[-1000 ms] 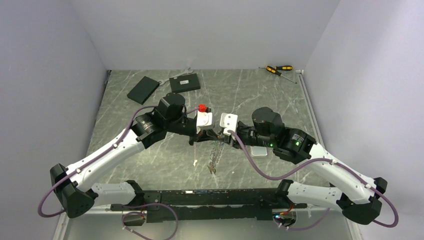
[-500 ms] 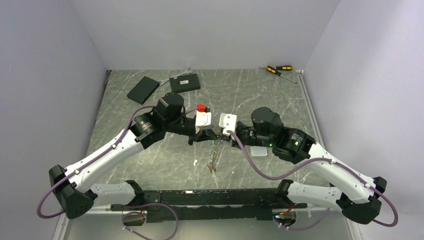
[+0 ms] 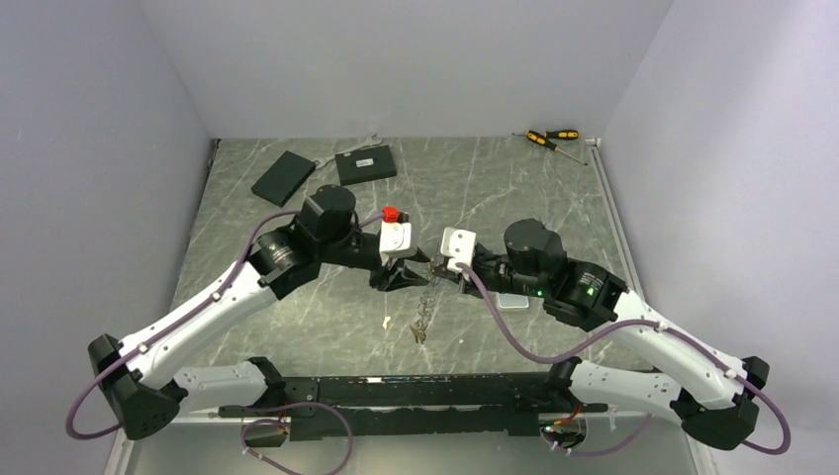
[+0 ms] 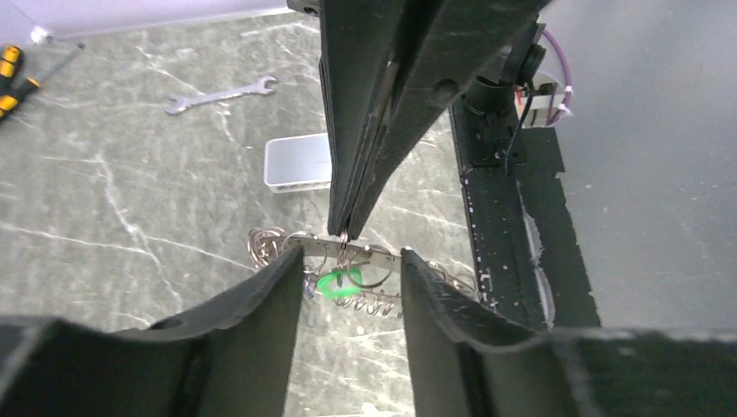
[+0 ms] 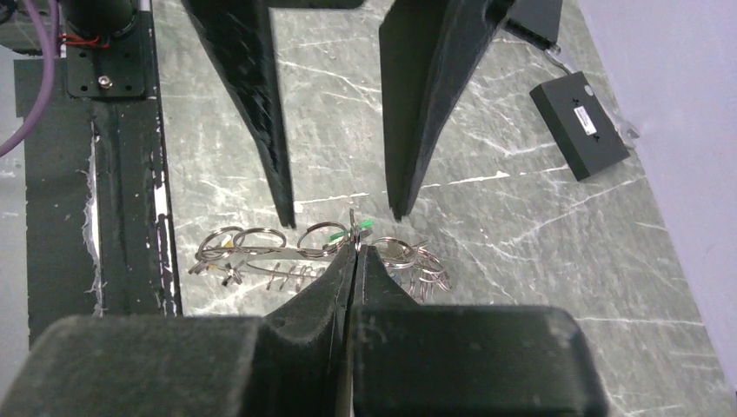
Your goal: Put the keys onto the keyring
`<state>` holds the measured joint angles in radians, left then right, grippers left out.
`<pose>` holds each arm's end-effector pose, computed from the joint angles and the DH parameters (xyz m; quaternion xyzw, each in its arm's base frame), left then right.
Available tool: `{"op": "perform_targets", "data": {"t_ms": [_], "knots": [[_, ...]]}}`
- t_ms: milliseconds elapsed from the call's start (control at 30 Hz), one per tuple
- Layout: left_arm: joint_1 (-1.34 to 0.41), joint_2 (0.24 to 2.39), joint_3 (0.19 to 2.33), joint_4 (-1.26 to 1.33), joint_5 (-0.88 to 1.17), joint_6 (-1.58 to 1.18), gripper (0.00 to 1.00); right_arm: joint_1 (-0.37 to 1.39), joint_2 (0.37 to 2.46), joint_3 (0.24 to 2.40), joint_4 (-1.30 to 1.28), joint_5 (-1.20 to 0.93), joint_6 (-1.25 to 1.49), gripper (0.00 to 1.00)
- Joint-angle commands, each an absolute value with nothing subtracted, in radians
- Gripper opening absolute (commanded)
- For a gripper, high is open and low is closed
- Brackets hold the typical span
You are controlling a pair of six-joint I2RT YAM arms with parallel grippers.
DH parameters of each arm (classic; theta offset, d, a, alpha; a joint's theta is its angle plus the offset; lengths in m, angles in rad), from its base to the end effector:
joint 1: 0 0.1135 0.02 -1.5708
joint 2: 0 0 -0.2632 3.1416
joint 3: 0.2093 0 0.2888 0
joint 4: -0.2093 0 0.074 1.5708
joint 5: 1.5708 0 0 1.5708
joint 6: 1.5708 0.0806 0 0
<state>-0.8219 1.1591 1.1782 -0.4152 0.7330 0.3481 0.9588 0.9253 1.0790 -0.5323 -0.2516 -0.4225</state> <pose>0.1780 -0.2707 0.3684 0.5947 0.5382 -0.4114 0.4329 0.1404 0.2349 0.3701 -0.5773 0.5880 0.2477 0.5096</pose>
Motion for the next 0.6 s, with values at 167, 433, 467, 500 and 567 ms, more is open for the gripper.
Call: {"op": "perform_targets", "data": {"t_ms": [167, 433, 467, 500, 567], "knots": [[-0.825, 1.042, 1.183, -0.397, 0.639, 0.329, 0.52, 0.959, 0.850, 1.055, -0.370, -0.253, -0.395, 0.00], [-0.823, 1.078, 1.151, -0.325, 0.639, 0.190, 0.41, 0.959, 0.826, 1.035, -0.350, -0.262, -0.391, 0.00], [-0.824, 1.084, 1.149, -0.311, 0.636, 0.174, 0.39, 0.959, 0.823, 1.034, -0.351, -0.263, -0.391, 0.00], [-0.824, 1.092, 1.151, -0.303, 0.635, 0.163, 0.36, 0.959, 0.822, 1.034, -0.352, -0.264, -0.390, 0.00], [-0.824, 1.106, 1.161, -0.301, 0.644, 0.160, 0.33, 0.959, 0.820, 1.032, -0.354, -0.265, -0.391, 0.00]]}}
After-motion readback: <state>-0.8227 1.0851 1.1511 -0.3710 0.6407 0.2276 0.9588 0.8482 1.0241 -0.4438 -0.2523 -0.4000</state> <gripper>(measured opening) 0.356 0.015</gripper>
